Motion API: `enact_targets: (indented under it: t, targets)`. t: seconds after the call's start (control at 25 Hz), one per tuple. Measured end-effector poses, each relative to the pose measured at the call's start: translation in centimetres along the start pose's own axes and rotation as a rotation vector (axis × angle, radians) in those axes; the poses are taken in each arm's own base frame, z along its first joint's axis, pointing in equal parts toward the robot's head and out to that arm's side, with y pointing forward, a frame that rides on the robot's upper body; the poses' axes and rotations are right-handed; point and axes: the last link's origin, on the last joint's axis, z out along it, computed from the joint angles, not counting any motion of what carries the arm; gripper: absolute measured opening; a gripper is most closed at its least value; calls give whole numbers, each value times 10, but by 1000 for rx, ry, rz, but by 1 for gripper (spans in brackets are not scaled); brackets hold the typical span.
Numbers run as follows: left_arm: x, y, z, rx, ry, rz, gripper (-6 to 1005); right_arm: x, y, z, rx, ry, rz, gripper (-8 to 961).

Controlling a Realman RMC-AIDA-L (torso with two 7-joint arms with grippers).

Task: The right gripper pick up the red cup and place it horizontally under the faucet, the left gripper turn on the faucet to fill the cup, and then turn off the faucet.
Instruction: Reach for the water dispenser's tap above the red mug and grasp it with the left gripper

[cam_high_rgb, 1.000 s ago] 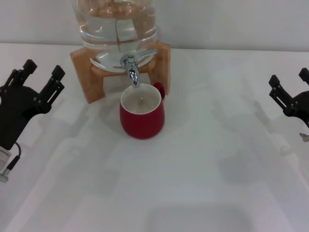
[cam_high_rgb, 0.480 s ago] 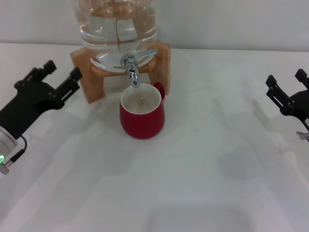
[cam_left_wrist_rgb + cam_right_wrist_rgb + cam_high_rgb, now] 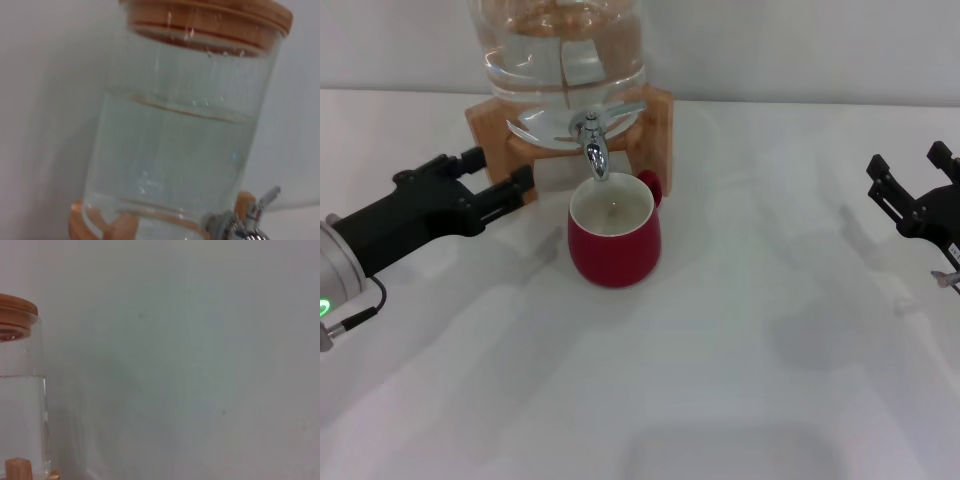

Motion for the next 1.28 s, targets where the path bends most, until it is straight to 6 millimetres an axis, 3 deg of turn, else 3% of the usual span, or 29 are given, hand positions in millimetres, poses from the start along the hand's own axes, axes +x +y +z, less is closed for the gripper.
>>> enact_targets:
  t: [0.76,1.28]
  targets:
    - [57,2,-14,-107,-251,98,756,1,6,1,-27,5,12,807]
    - [92,12,13,-201,-286,328,757,2,9,-1,-37,4,27,807]
